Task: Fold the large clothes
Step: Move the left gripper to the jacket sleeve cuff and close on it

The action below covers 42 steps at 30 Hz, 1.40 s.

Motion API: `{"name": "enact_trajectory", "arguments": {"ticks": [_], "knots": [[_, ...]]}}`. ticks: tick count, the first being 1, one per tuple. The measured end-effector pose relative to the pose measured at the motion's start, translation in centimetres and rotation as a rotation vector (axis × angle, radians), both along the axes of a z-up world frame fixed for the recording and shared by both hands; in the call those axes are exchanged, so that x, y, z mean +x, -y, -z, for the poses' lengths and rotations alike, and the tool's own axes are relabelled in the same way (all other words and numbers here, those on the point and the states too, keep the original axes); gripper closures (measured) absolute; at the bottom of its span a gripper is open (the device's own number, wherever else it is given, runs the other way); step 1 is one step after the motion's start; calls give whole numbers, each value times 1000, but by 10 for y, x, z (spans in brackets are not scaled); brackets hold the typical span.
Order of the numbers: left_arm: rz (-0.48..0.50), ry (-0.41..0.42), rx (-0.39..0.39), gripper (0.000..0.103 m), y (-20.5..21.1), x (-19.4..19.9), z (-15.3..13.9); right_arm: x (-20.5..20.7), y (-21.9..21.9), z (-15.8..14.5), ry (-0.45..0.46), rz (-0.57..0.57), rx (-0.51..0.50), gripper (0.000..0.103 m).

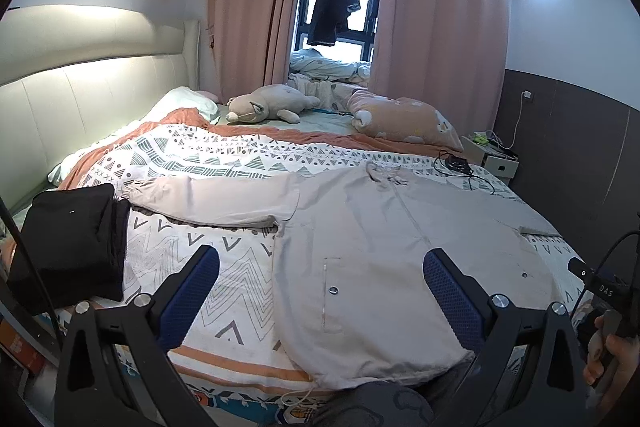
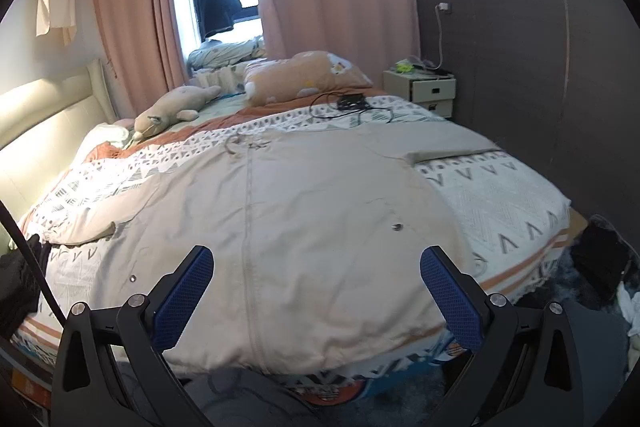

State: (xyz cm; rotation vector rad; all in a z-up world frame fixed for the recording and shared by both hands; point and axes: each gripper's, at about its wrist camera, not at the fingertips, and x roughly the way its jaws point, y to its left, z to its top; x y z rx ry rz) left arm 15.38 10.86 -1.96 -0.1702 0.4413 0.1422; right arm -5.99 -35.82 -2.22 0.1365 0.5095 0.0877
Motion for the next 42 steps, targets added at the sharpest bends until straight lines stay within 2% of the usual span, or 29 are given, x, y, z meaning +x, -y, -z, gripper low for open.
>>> {"name": "enact_trajectory", "arguments": {"ticks": [8, 15, 26, 30, 37, 39, 41, 42], "knots": [[-60, -53, -26, 0, -43, 43, 13, 68, -31, -4, -25, -82, 15, 0], [-108, -91, -43, 0, -86, 82, 24, 130, -55, -8, -54, -136, 119, 0], [-200, -156, -102, 0, -165, 133, 31, 226, -110, -4, -99, -240, 134, 0], [-230, -191, -132, 1, -198, 157, 38, 248, -126, -12, -114, -259, 157, 0], [-287, -266, -224, 18, -255, 202, 56, 306, -164, -22, -123, -323, 146, 0], [-303, -298, -240, 20, -269, 217, 66, 320, -176, -17, -129, -343, 143, 0], [-316, -330, -278, 28, -284, 231, 79, 331, -181, -4, -129, -383, 169, 0], [-322, -346, -295, 29, -290, 238, 86, 335, -184, 4, -137, -398, 181, 0]]}}
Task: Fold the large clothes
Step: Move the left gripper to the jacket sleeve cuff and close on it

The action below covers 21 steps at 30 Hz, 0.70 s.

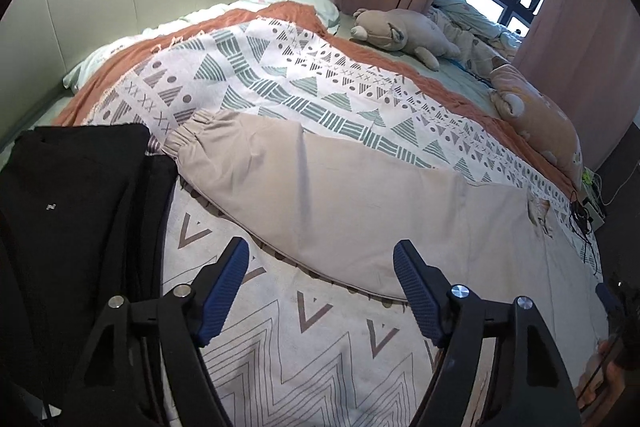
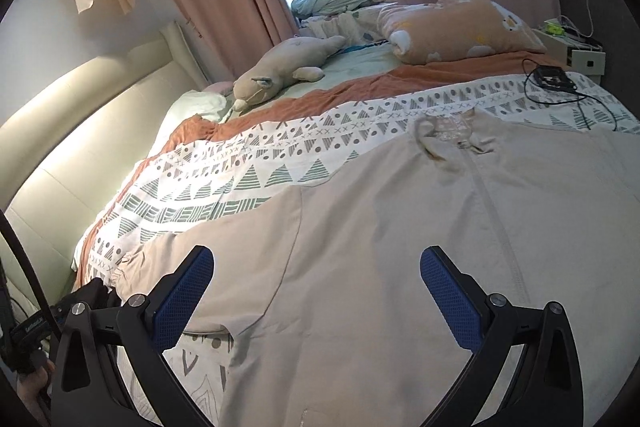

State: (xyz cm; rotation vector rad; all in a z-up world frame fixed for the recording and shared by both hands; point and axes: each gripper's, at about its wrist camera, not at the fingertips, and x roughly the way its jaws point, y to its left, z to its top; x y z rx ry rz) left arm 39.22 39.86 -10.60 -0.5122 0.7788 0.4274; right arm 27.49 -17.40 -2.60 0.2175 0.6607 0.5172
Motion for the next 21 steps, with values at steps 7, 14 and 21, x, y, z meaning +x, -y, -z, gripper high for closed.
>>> {"name": "enact_trajectory", "arguments": {"ticks": [7, 14, 21], "knots": [[-72, -132, -4, 30, -34, 37, 50, 34, -2, 59, -114, -66, -38, 1], [-188, -208, -41, 37, -65, 53, 84, 57, -6, 75, -177, -109, -45, 11], [-216, -263, -29, 46, -79, 73, 116, 75, -18, 79, -270, -85, -26, 12]]}}
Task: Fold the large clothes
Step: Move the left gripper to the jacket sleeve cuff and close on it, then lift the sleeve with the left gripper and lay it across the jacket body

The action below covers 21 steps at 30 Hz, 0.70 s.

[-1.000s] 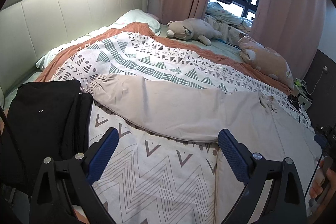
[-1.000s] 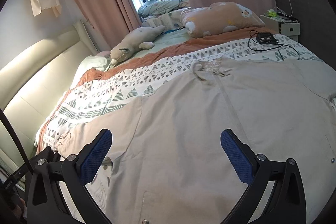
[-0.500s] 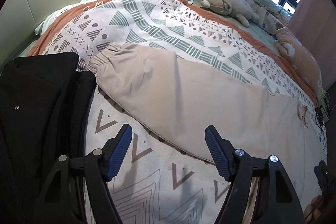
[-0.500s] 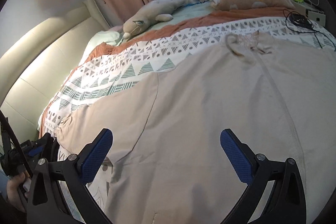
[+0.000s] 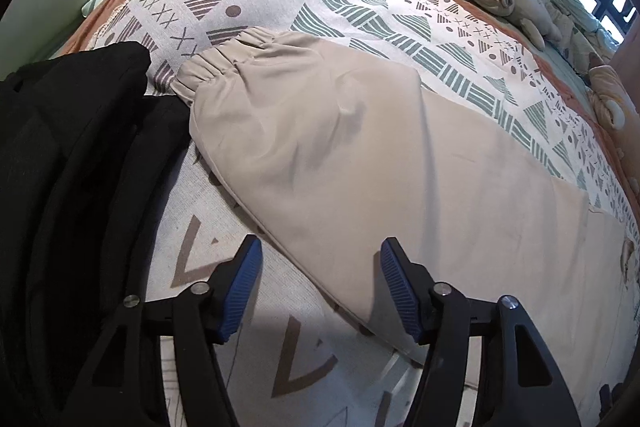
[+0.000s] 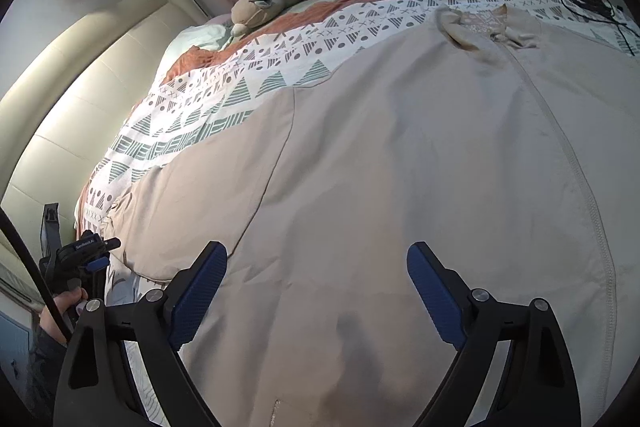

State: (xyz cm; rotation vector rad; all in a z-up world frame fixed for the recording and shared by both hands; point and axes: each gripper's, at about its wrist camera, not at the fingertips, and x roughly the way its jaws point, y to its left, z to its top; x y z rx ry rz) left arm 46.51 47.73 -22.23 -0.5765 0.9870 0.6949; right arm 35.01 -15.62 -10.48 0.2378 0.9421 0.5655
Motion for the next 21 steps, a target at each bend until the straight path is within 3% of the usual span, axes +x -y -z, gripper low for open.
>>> {"name": "enact_trajectory", "arguments": {"ticks": [2, 4, 5, 14, 21], "knots": [[-23, -15, -7, 71, -9, 2, 9, 2, -1, 2, -11, 2, -1, 12], [-37, 21, -23, 83, -15, 0, 8, 4, -6, 4, -12, -2, -9, 13], [-35, 33, -11, 89, -15, 0, 3, 5, -9, 5, -15, -7, -3, 19], [93, 183, 96, 96, 9, -1, -76, 16, -44, 28, -88, -140, 100, 56], [242, 281, 200, 97, 52, 9, -149, 38, -70, 60, -241, -247, 309, 59]]}}
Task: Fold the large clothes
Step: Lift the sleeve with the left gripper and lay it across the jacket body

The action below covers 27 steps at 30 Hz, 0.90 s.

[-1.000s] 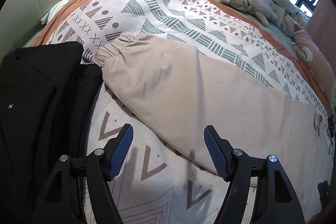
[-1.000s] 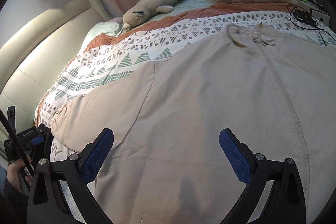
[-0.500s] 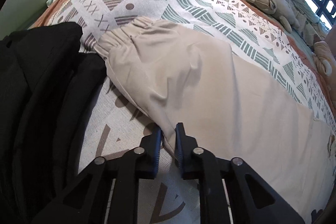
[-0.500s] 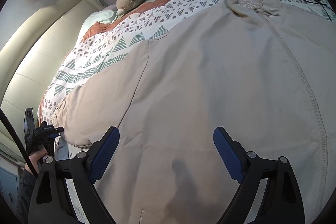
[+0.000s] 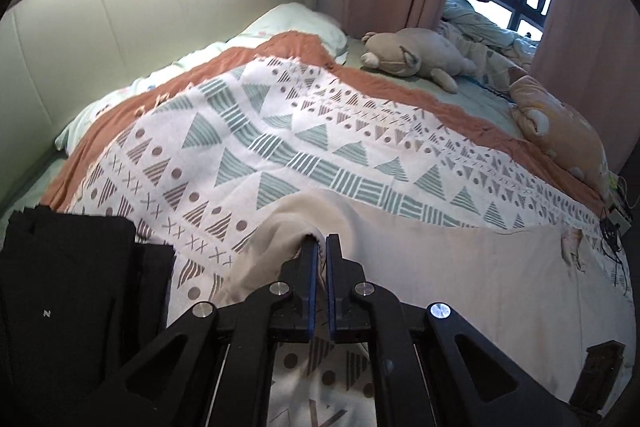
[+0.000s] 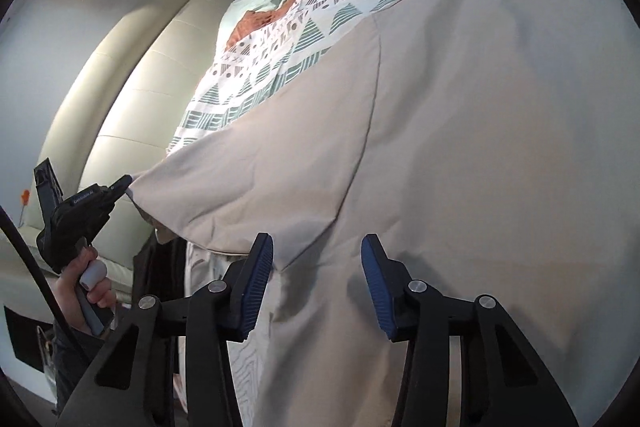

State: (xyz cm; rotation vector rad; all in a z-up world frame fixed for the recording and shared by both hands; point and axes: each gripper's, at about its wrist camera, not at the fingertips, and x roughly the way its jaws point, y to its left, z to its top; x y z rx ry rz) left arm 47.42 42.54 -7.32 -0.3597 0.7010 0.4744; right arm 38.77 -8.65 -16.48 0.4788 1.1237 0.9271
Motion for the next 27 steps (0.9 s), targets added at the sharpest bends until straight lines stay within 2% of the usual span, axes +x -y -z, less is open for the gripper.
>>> {"name": "enact_trajectory", "arguments": {"ticks": [6, 9, 12, 14, 16, 22, 27], "knots": [[120, 77, 64, 97, 42, 1, -45, 15, -23, 42, -132, -45, 81, 59], [173, 123, 62, 97, 65, 0, -63, 21, -29, 45, -135, -52, 85, 59], [228, 157, 66, 97, 91, 0, -77, 28, -27, 46, -168, -66, 126, 51], [266, 174, 64, 97, 107, 1, -85, 33, -18, 43, -165, -48, 128, 38], [302, 186, 67, 97, 123, 2, -92, 36, -5, 38, -154, -19, 126, 35], [403, 213, 41, 97, 169, 8, -109, 38, 55, 18, -122, 118, 51, 34], [486, 232, 8, 97, 210, 18, -111, 44, 106, -1, -69, 258, 18, 34]]}}
